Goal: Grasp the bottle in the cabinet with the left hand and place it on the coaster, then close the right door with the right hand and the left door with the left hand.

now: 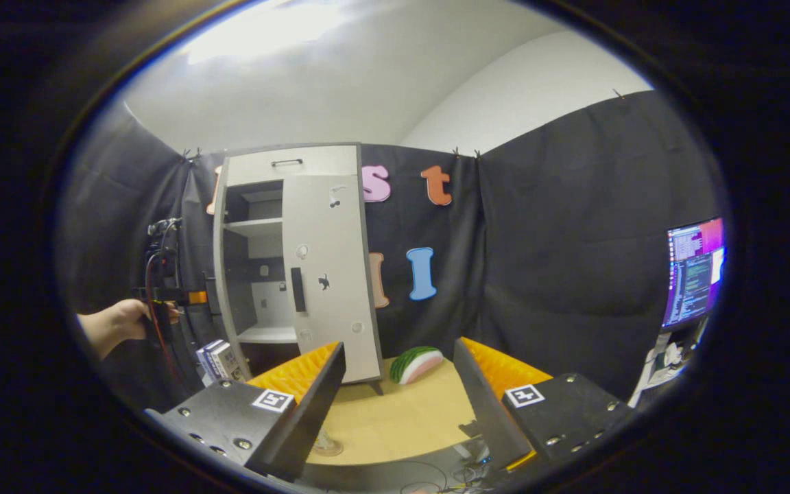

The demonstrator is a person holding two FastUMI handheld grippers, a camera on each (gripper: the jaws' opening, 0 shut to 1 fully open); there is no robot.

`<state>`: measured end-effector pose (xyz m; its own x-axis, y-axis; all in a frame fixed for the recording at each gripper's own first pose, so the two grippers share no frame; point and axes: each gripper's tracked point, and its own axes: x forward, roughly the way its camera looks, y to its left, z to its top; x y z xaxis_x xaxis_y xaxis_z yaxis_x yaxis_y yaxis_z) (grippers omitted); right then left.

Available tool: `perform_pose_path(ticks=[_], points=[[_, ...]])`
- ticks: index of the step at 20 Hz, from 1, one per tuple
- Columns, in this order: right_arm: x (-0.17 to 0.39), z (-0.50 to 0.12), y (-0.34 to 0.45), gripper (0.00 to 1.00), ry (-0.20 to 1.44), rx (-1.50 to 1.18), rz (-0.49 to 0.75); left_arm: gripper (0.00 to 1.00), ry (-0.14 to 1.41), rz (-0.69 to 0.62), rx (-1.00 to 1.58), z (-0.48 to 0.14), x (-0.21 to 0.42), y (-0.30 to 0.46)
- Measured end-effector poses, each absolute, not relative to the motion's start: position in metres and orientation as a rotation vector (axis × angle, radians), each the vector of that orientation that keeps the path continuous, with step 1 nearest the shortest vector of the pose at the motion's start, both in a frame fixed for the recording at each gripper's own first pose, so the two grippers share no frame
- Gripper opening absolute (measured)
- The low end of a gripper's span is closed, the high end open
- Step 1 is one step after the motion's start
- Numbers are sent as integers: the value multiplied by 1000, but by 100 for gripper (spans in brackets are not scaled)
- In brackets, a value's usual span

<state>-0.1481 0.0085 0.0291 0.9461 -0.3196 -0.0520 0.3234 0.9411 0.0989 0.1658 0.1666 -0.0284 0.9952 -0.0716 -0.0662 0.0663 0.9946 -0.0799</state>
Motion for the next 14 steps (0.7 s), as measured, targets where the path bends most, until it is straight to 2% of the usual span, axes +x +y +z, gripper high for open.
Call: perform_pose_path(ticks=[2,3,4,5,7,8,9,11,12,13,14], points=[[-150,31,14,92,25,112,-321,86,68,-86,-89,-29,169,158],[-150,31,12,96,22,115,-321,86,67,-99,-97,-29,171,153],[-150,31,14,92,20,111,-315,89,69,-111,-103,-29,172,149],[-148,32,14,96,13,99,-308,88,71,-120,-105,-30,175,144],[-151,41,17,96,-28,58,-289,89,69,-137,-100,-29,179,132],[-155,46,19,96,-43,42,-282,86,66,-147,-100,-28,181,127],[-156,46,19,96,-53,31,-275,89,64,-159,-103,-28,183,119],[-161,45,22,96,-56,23,-265,87,67,-189,-115,-29,184,104],[-161,44,21,96,-54,25,-272,91,71,-195,-119,-31,184,98],[-157,44,18,92,-51,29,-286,88,70,-201,-121,-31,185,94],[-157,42,19,92,-50,30,-290,93,74,-211,-117,-33,185,90]])
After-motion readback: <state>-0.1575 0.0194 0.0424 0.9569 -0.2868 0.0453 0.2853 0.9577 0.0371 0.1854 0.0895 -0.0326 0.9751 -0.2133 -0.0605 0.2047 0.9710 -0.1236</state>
